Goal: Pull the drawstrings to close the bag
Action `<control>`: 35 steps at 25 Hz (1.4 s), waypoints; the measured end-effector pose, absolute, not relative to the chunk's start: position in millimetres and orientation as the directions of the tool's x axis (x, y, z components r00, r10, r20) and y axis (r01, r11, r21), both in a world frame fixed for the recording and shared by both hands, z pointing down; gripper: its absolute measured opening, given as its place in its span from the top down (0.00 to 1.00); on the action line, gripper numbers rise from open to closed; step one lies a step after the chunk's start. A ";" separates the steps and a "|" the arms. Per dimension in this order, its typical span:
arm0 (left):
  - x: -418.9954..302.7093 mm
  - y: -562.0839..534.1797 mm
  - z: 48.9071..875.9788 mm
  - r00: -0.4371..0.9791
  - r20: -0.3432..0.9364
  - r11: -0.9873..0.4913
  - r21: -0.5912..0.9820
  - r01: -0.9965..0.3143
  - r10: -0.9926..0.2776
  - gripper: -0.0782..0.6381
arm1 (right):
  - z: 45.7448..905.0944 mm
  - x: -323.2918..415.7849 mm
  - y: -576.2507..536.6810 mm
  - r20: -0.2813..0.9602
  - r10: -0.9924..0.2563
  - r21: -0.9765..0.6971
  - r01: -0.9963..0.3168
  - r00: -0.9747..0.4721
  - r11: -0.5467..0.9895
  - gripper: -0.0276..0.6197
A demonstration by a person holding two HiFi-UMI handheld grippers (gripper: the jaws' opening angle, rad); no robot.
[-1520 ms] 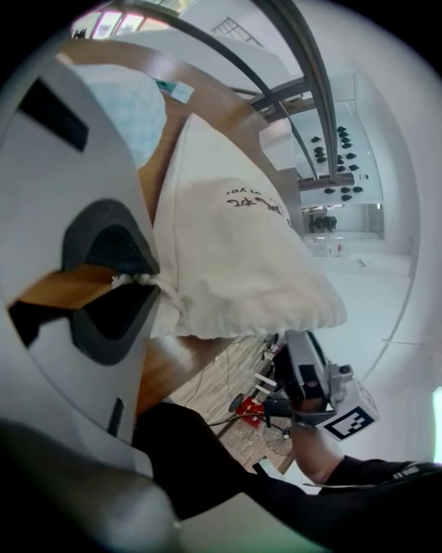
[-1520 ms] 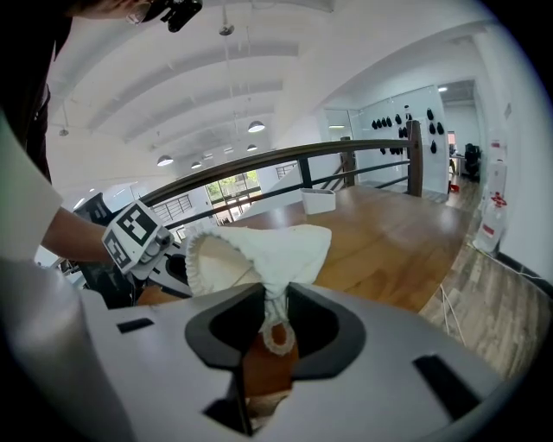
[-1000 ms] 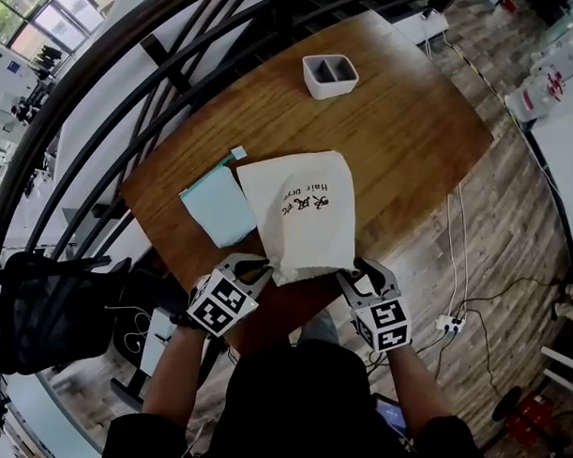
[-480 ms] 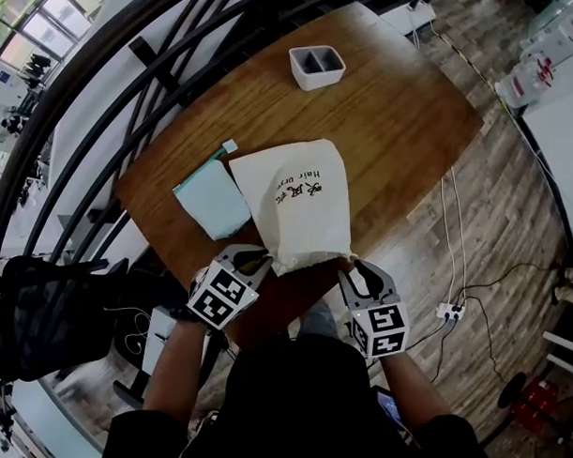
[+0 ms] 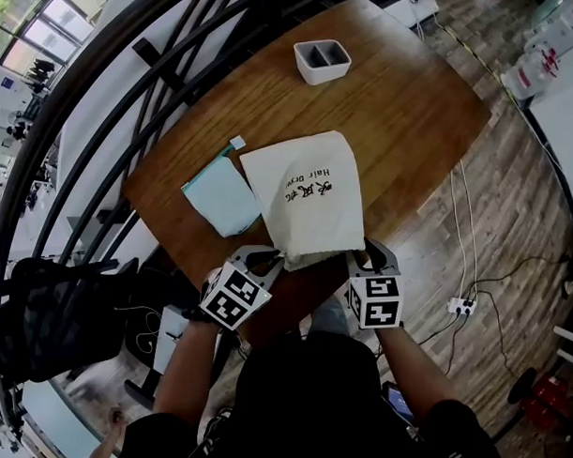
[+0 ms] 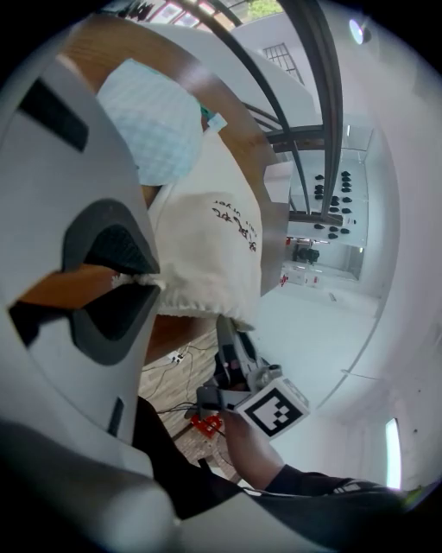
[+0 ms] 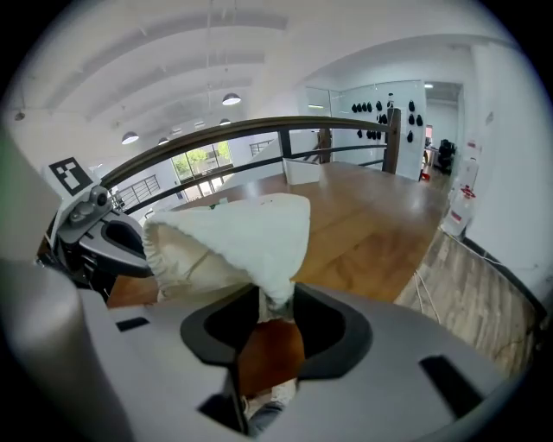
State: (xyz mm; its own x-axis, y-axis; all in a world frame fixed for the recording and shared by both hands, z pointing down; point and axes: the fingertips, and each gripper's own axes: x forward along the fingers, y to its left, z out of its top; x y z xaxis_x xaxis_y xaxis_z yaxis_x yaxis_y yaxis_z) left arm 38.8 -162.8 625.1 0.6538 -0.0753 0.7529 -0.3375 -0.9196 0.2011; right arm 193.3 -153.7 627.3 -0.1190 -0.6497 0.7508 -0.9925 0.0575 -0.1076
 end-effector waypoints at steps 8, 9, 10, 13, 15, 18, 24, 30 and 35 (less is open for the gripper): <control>31.2 -163.0 633.0 0.640 0.763 -0.924 0.172 -0.341 -0.094 0.83 | 633.1 194.0 -136.9 0.790 -0.596 -0.092 -0.989 -0.145 0.119 0.83; 29.0 -163.4 632.0 0.642 0.760 -0.921 0.174 -0.349 -0.100 0.84 | 632.5 194.1 -132.1 0.790 -0.593 -0.094 -0.987 -0.156 0.134 0.83; 26.2 -164.3 631.3 0.641 0.760 -0.919 0.169 -0.357 -0.109 0.84 | 631.5 193.5 -127.5 0.789 -0.591 -0.097 -0.983 -0.170 0.153 0.83; 15.0 -172.0 629.0 0.628 0.762 -0.909 0.135 -0.395 -0.160 0.84 | 624.3 184.7 -117.3 0.763 -0.592 -0.149 -0.962 -0.260 0.231 0.84; 6.9 -181.1 626.7 0.617 0.760 -0.891 0.115 -0.439 -0.206 0.84 | 617.7 179.0 -113.9 0.736 -0.595 -0.186 -0.941 -0.324 0.282 0.84; -4.1 -196.0 617.5 0.590 0.756 -0.854 0.079 -0.514 -0.285 0.84 | 612.4 179.3 -109.6 0.712 -0.587 -0.233 -0.918 -0.385 0.320 0.84; -29.4 -219.3 589.6 0.538 0.723 -0.777 0.002 -0.629 -0.434 0.84 | 587.5 185.3 -106.4 0.652 -0.587 -0.268 -0.870 -0.480 0.414 0.84; -36.8 -224.2 556.5 0.536 0.670 -0.749 -0.045 -0.660 -0.513 0.84 | 564.4 186.9 -123.2 0.620 -0.607 -0.244 -0.858 -0.496 0.453 0.83; -67.0 -232.3 534.1 0.468 0.636 -0.654 -0.078 -0.753 -0.614 0.84 | 541.8 167.7 -130.6 0.593 -0.552 -0.216 -0.776 -0.586 0.592 0.83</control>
State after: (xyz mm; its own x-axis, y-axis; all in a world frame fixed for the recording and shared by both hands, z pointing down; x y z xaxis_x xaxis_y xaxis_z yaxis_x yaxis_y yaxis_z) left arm -67.0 -232.3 534.1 0.4675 -0.6141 0.6358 -0.7527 -0.6537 -0.0780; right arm 167.7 -130.6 541.8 -0.5860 -0.5520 0.5932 -0.7763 0.5923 -0.2157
